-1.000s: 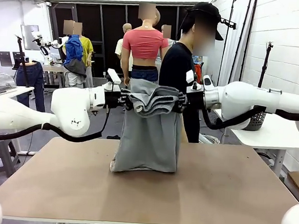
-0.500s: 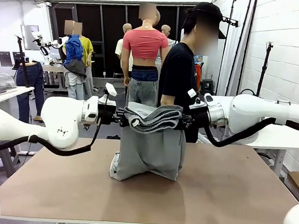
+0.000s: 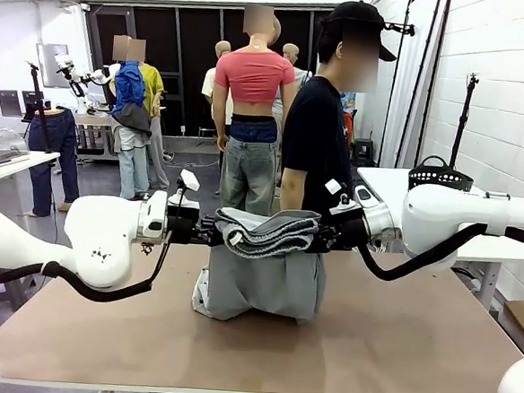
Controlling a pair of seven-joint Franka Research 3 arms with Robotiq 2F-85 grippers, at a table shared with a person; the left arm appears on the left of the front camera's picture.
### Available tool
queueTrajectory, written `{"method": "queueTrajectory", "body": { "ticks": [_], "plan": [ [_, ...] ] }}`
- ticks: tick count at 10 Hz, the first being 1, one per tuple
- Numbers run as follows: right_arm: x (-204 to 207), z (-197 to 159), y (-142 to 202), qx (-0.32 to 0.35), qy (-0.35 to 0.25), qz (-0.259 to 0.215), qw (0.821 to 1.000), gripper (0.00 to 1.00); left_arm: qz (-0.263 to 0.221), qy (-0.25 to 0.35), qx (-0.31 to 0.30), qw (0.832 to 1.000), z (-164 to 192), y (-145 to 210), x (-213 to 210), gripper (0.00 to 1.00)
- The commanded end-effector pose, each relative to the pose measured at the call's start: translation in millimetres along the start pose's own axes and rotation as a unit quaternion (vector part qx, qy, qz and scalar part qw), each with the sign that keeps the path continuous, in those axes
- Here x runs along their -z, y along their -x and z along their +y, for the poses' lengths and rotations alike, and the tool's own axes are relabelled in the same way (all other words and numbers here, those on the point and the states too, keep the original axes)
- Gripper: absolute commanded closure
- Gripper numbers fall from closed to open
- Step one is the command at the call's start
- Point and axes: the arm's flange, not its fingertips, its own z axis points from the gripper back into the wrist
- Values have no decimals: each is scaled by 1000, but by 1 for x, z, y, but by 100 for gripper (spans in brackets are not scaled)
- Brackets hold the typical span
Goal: Fold the training pants.
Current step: Fold the Training pants in half.
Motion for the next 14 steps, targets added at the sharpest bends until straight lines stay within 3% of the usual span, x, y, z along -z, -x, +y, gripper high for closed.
{"method": "queueTrajectory", "body": {
  "ticks": [1, 4, 7, 10, 14],
  "plan": [
    [0, -4, -4, 0, 2, -2, 1000, 100, 6, -4, 7, 1000, 7, -5, 0, 100],
    [-1, -2, -1, 0, 1, -1, 1000, 100, 4, 1, 1, 1000, 3, 0, 0, 100],
    [2, 3, 13, 59, -17, 28, 998, 100, 44, 24, -94, 994, -17, 4, -9, 100],
    [6, 7, 33, 113, -36, 64, 991, 100, 81, 66, -200, 974, -25, 23, -22, 100],
    [10, 12, 56, 157, -45, 66, 984, 100, 77, 78, -282, 953, -34, 51, -31, 100]
  ]
}}
